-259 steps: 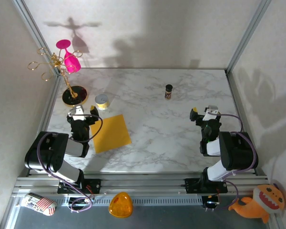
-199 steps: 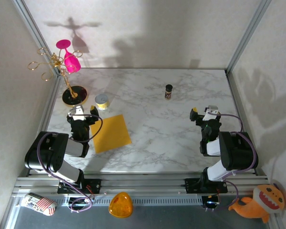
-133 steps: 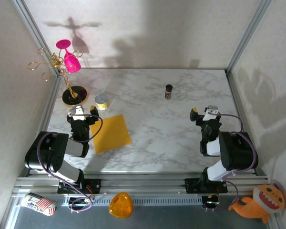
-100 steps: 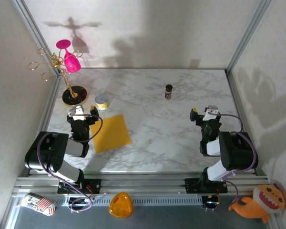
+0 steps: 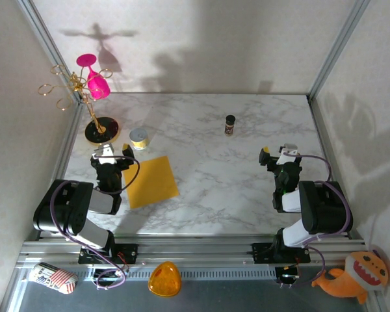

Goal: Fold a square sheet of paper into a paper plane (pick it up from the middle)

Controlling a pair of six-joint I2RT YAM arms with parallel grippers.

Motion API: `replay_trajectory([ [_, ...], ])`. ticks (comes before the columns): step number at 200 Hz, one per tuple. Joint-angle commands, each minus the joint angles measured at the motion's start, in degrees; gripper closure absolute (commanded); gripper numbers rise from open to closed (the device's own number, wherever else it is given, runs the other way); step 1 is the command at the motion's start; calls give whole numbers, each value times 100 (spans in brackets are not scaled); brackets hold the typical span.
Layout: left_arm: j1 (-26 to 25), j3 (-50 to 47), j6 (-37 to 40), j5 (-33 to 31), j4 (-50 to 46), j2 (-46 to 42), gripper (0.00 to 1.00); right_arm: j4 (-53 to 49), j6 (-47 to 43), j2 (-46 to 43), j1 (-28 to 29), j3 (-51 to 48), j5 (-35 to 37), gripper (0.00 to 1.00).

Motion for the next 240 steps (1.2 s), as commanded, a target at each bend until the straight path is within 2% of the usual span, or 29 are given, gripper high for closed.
replay_trajectory([
  [1,27,25,-67,-205,-331,-527,1,-491,-11,-565,47,207,224,1],
  [19,27,233,-67,-262,-1061,-984,1,-1006,-72,-1026,167,401,366,1],
  [31,19,469,-195,-333,-1704,-1317,1,-1479,193,-1317,226,599,485,1],
  [69,-41,1220,-1127,-3,-3474,-2128,1,-4139,1562,-1686,411,1878,251,1],
  [91,-77,1572,-2037,167,-4298,-2380,1,-5493,2476,-1358,470,2707,-471,1],
  [105,-78,1687,-2338,406,-4563,-2433,1,-5976,2695,-977,560,3183,-1292,1],
  [115,-74,1703,-2622,455,-4664,-2466,1,-6249,2821,-721,726,3463,-1608,1],
  [139,-69,1710,-3005,673,-4823,-2526,1,-6465,2997,-233,1468,3876,-1927,1],
  [183,-69,1712,-2951,783,-4912,-2574,1,-6538,3459,907,3124,4725,-2101,4],
  [222,-61,1798,-2912,634,-5123,-2583,1,-6926,3286,2188,4300,5913,-2171,16],
  [228,-61,1819,-2907,571,-5170,-2592,1,-7075,3126,2384,4413,6145,-2114,20],
  [240,-58,1889,-2915,422,-5353,-2592,1,-7369,2895,2701,4670,6555,-1819,21],
])
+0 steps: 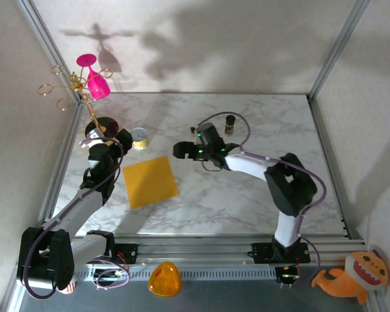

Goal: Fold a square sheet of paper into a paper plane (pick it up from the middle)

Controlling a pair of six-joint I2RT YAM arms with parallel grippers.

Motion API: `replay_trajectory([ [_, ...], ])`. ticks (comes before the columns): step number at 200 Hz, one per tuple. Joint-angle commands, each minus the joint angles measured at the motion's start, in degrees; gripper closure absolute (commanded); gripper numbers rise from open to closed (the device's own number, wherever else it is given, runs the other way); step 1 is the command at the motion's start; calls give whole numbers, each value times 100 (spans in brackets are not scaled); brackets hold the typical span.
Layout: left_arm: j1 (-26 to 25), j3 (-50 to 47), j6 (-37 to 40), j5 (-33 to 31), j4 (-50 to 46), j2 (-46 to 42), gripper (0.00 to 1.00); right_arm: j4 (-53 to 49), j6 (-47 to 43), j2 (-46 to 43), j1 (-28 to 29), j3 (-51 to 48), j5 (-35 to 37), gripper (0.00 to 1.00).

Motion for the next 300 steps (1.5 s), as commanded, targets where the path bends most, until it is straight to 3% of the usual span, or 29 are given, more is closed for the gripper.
replay_trajectory([
  [1,-22,288,-56,-260,-366,-137,1,-672,-361,567,452,754,232,21],
  [65,-3,473,76,-706,-984,-242,1,-1424,-689,1766,1048,2149,324,27],
  [129,-11,535,67,-529,-1081,-216,1,-1987,-737,2151,1068,2462,627,26],
  [157,-11,593,58,-337,-1106,-125,1,-2322,-759,2176,1035,2463,1122,26],
  [187,-62,733,84,-77,-1192,75,1,-2358,-855,1917,803,1998,1394,26],
  [261,-607,1148,172,-15,-1604,651,1,-1780,-1515,451,-320,-458,1796,25],
  [300,-1075,1366,-178,56,-1916,958,1,-1580,-1152,-59,-765,-772,1304,25],
])
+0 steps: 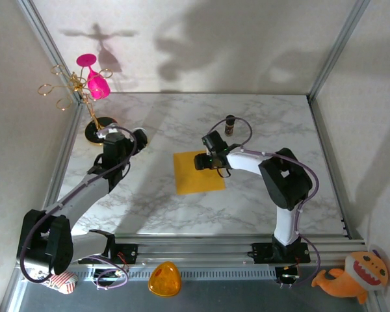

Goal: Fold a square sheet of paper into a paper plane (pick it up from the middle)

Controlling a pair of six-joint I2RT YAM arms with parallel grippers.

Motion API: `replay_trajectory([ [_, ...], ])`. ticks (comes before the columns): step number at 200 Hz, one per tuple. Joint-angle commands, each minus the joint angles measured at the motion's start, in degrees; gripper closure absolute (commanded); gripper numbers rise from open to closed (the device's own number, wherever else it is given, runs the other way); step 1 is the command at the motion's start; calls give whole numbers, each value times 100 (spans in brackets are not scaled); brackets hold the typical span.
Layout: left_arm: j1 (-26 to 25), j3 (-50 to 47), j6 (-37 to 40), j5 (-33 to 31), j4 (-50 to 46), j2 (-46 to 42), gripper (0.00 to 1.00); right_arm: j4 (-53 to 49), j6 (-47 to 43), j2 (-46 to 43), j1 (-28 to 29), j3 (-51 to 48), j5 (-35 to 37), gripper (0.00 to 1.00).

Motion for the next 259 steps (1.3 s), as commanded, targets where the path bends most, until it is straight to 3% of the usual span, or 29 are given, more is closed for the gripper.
replay_trajectory([
  [1,-246,277,-266,125,-353,175,1,-238,219,-173,-82,-205,-241,25],
  [19,-422,433,-537,226,-601,397,1,-158,568,-531,-86,-49,-431,23],
  [48,-841,802,-913,353,-1120,885,1,25,1092,-1163,-281,-157,-98,17],
  [75,-1450,1369,-1179,111,-1822,1496,1,178,1346,-1565,-784,-626,301,12],
  [108,-2403,2436,-1397,-356,-2698,2526,1,508,1323,-1921,-1539,-1126,238,2],
  [146,-3236,3681,-1688,-633,-3397,3782,1,700,1066,-2105,-2240,-1277,183,1],
  [200,-3531,4790,-1500,-686,-4144,4979,4,855,913,-2218,-2813,-1387,-55,1],
  [259,-3620,4477,-956,-386,-4390,5171,4,925,966,-2281,-2922,-1461,-224,2],
])
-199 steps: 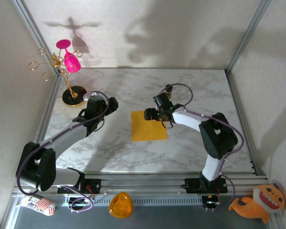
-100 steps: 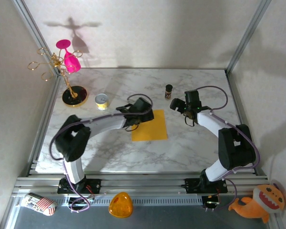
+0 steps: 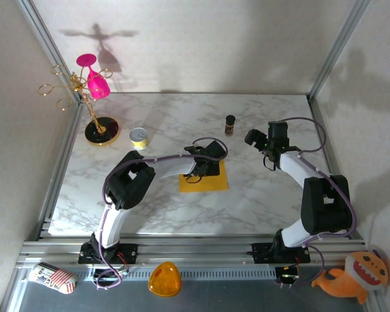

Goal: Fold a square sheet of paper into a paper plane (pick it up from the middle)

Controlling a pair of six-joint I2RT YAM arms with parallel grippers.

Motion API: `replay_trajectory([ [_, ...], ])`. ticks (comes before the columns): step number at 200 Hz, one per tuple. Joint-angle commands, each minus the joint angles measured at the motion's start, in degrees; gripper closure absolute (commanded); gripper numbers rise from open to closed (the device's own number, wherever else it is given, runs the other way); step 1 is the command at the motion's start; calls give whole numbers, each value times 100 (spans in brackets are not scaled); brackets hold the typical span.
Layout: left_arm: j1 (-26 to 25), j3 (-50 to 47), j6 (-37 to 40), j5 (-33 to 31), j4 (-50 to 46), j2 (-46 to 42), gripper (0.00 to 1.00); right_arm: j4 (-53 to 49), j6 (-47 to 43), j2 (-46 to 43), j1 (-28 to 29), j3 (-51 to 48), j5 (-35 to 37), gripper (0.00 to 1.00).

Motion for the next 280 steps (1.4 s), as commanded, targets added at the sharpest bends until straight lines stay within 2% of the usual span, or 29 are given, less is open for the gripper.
replay_trajectory([
  [1,-49,-232,305,64,-557,84,4,105,-29,-155,-43,-69,-107,2],
  [47,-49,-1070,1373,211,-798,-409,3,112,-2,-203,-41,-51,-135,2],
  [74,-41,-1112,1812,166,-999,-714,3,126,7,-194,-42,-29,-137,2],
  [91,-40,-818,1641,143,-1005,-804,3,119,7,-177,-43,-12,-126,2],
  [109,-40,-515,1112,260,-876,-861,2,105,-2,-177,-37,-6,-109,2],
  [134,-40,-504,589,484,-652,-883,2,75,-75,-168,-48,-7,-76,1],
  [280,197,-406,1200,489,-830,-318,9,66,-174,-80,-57,-19,-132,1],
])
